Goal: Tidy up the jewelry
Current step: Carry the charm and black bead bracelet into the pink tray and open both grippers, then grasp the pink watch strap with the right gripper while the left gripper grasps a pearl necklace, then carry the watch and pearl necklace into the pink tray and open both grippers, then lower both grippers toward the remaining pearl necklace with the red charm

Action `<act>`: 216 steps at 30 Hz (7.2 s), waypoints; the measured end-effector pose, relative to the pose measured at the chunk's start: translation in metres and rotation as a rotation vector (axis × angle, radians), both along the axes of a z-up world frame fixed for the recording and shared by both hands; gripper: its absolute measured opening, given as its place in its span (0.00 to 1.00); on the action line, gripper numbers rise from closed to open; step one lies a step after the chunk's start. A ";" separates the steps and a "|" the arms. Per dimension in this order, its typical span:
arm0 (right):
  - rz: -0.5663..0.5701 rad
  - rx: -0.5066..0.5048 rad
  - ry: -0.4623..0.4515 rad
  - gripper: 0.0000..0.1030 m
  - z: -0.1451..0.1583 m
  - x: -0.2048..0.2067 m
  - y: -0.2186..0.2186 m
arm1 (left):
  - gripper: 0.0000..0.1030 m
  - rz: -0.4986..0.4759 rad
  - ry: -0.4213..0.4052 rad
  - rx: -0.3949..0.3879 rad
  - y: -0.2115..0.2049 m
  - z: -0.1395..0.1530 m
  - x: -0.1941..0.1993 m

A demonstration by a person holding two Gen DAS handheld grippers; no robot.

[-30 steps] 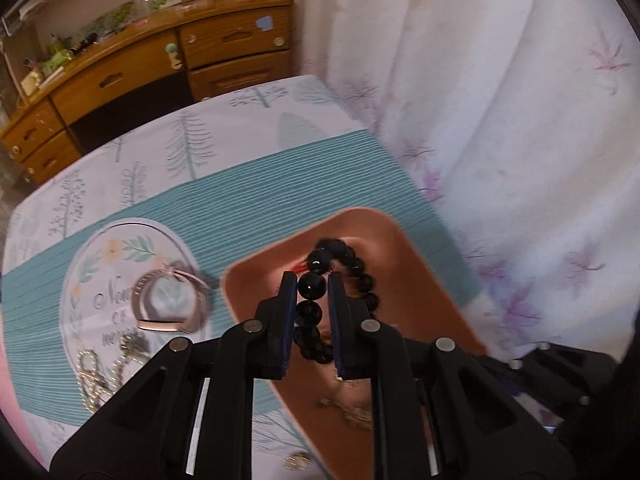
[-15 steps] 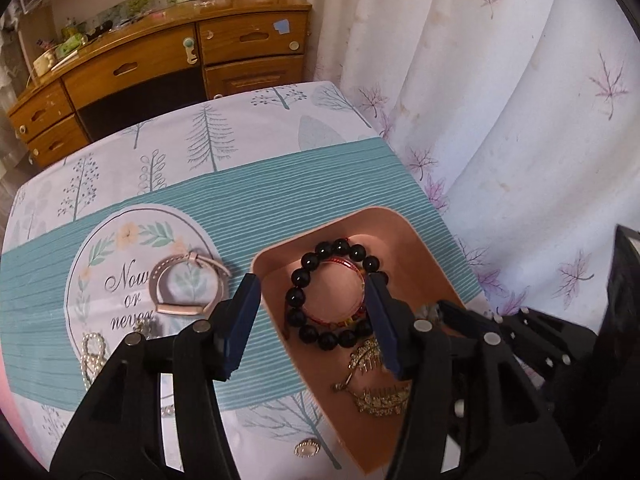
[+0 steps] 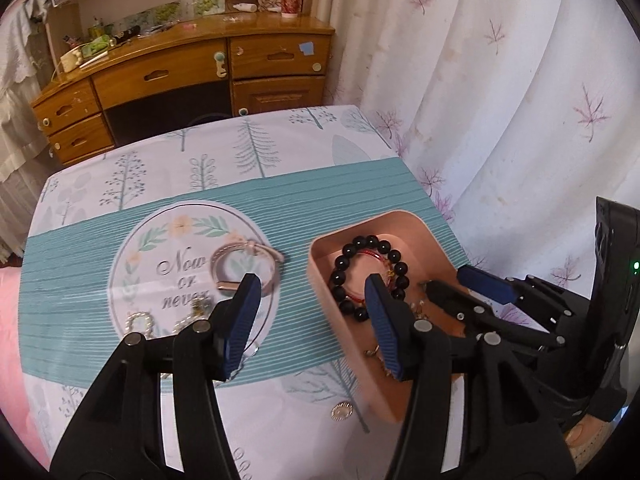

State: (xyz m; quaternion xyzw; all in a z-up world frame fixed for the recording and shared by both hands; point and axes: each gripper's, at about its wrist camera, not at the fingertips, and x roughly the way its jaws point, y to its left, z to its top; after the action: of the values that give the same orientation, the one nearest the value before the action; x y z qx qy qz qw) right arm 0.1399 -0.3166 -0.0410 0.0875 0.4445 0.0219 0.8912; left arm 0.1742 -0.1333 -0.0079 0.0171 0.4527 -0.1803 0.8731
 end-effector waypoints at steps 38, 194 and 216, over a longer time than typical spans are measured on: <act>0.270 -0.088 0.112 0.27 0.030 0.105 0.199 | 0.55 0.239 0.194 0.117 0.179 -0.048 0.017; 0.300 -0.035 -0.008 0.09 0.140 0.009 0.145 | 0.50 0.183 0.013 0.085 0.155 0.067 -0.040; 0.287 0.082 0.303 0.10 -0.003 0.117 0.191 | 0.43 0.110 0.299 0.097 0.129 -0.093 0.035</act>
State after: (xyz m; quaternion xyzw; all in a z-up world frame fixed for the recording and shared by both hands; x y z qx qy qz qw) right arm 0.2566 -0.1257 -0.0440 0.0618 0.5800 0.1532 0.7977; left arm 0.2091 -0.0039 -0.1004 0.0076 0.5861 -0.1108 0.8026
